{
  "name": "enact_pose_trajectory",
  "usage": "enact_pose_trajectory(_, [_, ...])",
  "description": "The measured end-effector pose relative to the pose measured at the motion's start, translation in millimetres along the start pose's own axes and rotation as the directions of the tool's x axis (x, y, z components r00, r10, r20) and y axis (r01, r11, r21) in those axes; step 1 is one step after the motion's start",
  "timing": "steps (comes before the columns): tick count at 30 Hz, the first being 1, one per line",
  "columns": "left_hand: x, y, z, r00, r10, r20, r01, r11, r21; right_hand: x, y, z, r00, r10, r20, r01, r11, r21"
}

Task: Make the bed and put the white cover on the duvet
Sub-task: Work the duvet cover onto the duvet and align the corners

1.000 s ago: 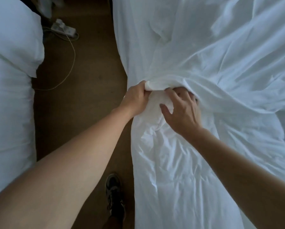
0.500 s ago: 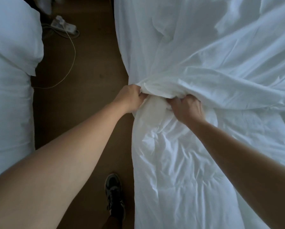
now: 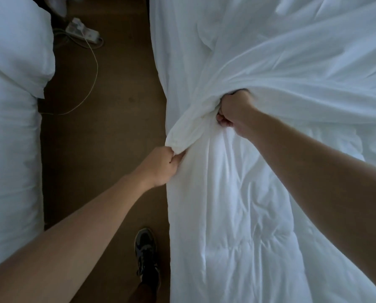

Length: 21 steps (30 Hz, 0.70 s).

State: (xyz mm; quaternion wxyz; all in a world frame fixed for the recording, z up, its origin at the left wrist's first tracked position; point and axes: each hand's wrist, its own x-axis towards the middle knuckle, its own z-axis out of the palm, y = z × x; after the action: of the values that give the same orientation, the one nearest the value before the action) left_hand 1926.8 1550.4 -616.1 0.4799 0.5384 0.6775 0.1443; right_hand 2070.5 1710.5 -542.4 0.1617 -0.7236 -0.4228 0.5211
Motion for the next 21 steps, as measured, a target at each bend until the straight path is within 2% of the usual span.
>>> enact_pose_trajectory(3, [-19.0,-7.6,11.5,0.993,0.021,-0.116,-0.023,1.000,-0.020,2.2,1.6,2.5,0.998,0.063,0.030,-0.064,0.996,0.060])
enact_pose_trajectory(6, [-43.6,-19.4,16.8,0.981,0.039,-0.189,-0.040,0.999,0.001,7.5,3.5,1.1,0.990,0.057,0.129,-0.061,0.998,0.027])
enact_pose_trajectory(8, [-65.9,-33.1,23.4,0.975,0.031,-0.218,-0.032,0.999,-0.003,9.4,3.0,-2.5,0.987,0.070,0.147,-0.076,0.997,0.033])
enact_pose_trajectory(12, [-98.6,-64.3,24.8,0.966,-0.149,-0.212,0.139,0.988,-0.064,6.0,4.0,-13.8,0.985,0.035,0.170,-0.037,0.999,0.008])
enact_pose_trajectory(14, [-88.5,-64.5,15.5,0.951,-0.234,-0.201,0.239,0.971,-0.001,3.2,8.4,-16.4,0.979,0.012,0.203,-0.013,1.000,0.003])
enact_pose_trajectory(16, [-69.8,-51.9,-0.9,0.900,-0.275,-0.340,0.323,0.942,0.093,-10.2,12.1,-11.4,0.964,0.029,0.266,-0.005,0.996,-0.090])
enact_pose_trajectory(18, [-53.2,-34.9,-11.0,0.846,-0.168,-0.506,0.332,0.909,0.253,-18.2,26.1,-1.6,0.963,0.020,0.269,0.067,0.948,-0.310])
enact_pose_trajectory(20, [-42.4,-18.5,-9.6,0.849,0.081,-0.522,0.167,0.897,0.410,-30.0,52.2,9.4,0.977,-0.152,0.146,0.210,0.787,-0.580])
enact_pose_trajectory(21, [-37.8,-9.7,-5.9,0.857,0.168,-0.487,0.082,0.889,0.450,-41.5,63.4,13.5,0.980,-0.185,0.078,0.194,0.785,-0.588])
